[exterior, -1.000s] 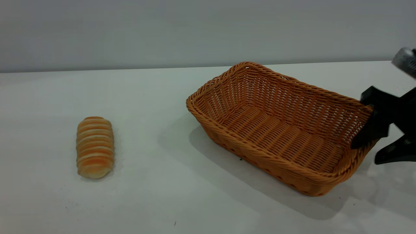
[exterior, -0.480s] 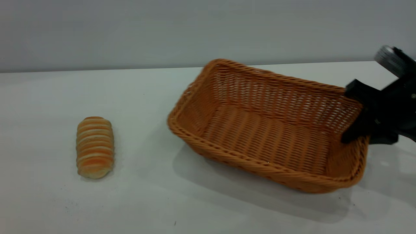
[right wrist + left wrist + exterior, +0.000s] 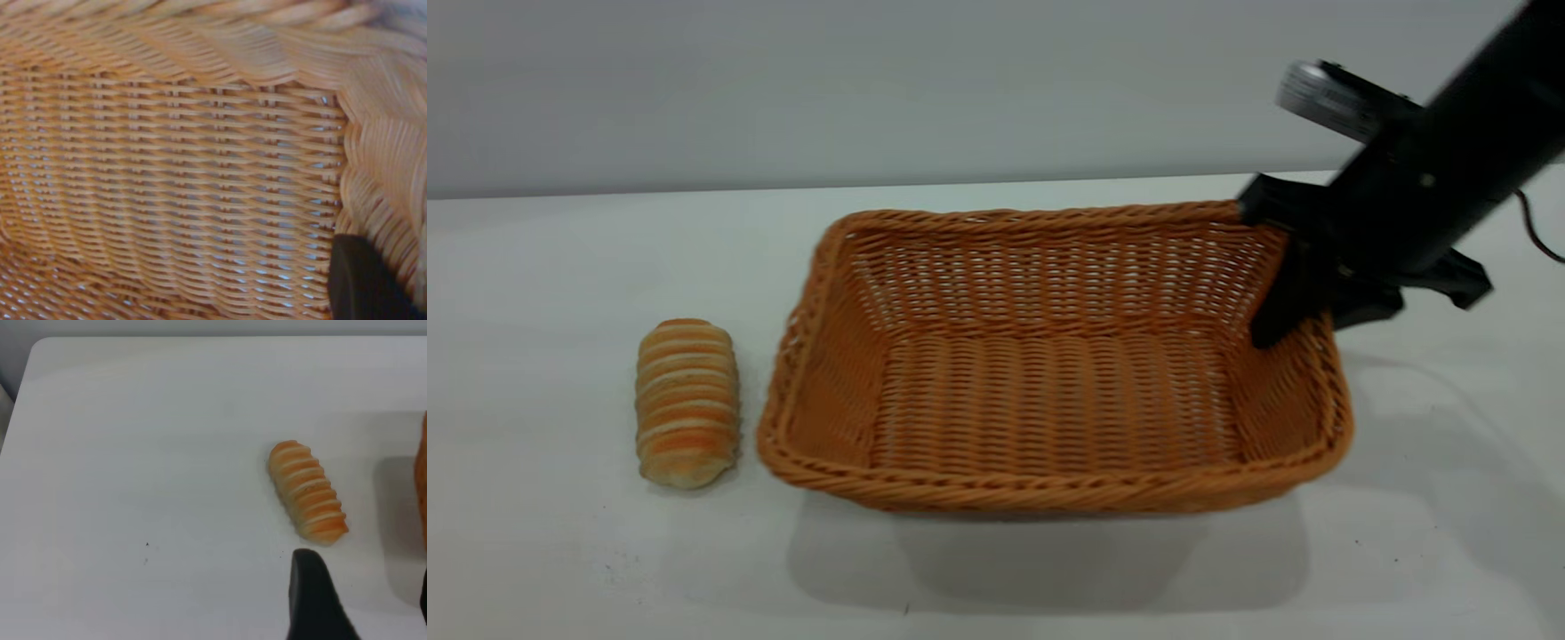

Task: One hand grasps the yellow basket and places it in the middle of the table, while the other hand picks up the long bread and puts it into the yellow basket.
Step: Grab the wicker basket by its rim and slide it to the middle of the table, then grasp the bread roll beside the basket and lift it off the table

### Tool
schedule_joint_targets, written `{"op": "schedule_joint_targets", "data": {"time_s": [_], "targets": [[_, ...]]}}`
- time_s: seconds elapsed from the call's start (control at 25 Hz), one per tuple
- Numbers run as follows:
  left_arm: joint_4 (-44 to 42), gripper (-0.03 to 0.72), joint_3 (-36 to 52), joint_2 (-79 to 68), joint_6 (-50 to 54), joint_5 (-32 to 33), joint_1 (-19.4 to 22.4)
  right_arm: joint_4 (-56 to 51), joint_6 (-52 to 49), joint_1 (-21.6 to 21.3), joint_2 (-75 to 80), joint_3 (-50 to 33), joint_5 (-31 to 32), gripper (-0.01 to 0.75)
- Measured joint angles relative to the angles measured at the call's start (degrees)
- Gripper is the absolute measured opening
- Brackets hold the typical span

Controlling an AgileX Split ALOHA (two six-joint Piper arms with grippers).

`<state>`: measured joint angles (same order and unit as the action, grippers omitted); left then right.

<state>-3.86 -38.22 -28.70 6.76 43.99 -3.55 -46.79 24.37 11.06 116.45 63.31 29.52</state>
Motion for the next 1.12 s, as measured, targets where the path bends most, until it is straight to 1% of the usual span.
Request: {"op": "schedule_joint_targets", "data": {"time_s": [0.12, 0.2, 0.28, 0.48, 0.56, 0.6, 0.72, 0.96, 1.04, 1.12], "targets": [[0.0, 0.435, 0.0, 0.0, 0.0, 0.0, 0.0, 0.87, -1.66, 1.0, 1.29, 2.7, 1.56, 0.092], [0.0, 0.435, 0.0, 0.0, 0.0, 0.17, 0.0, 0.24, -2.13, 0.99, 2.5, 3.55, 2.67, 0.116], [0.0, 0.435, 0.0, 0.0, 0.0, 0.52, 0.0, -0.15, -2.42, 0.99, 3.48, 3.69, 3.02, 0.176], [0.0, 0.435, 0.0, 0.0, 0.0, 1.42, 0.0, -0.53, -2.54, 0.99, 3.73, 4.29, 3.35, 0.38], [0.0, 0.435, 0.0, 0.0, 0.0, 1.55, 0.0, -0.29, -2.6, 0.77, 3.68, 5.19, 4.99, 0.438], [0.0, 0.435, 0.0, 0.0, 0.0, 1.55, 0.0, -0.09, -2.6, 0.45, 3.54, 5.74, 5.98, 0.455], [0.0, 0.435, 0.0, 0.0, 0.0, 1.56, 0.0, 0.94, -2.6, -2.04, 2.74, 8.1, 10.0, 0.482], [-0.36, 0.435, 0.0, 0.0, 0.0, 1.61, 0.0, 4.45, -3.63, -10.9, -0.36, 11.87, 16.45, 0.485], [-0.91, 0.435, 0.0, 0.0, 0.11, 1.55, 0.0, 7.69, -3.63, -13.22, -1.85, 12.33, 18.96, 0.485], [-0.51, 0.435, 0.0, -0.07, 0.54, 1.27, 0.0, 13.96, -3.64, -14.16, -4.34, 12.33, 20.81, 0.485]]}}
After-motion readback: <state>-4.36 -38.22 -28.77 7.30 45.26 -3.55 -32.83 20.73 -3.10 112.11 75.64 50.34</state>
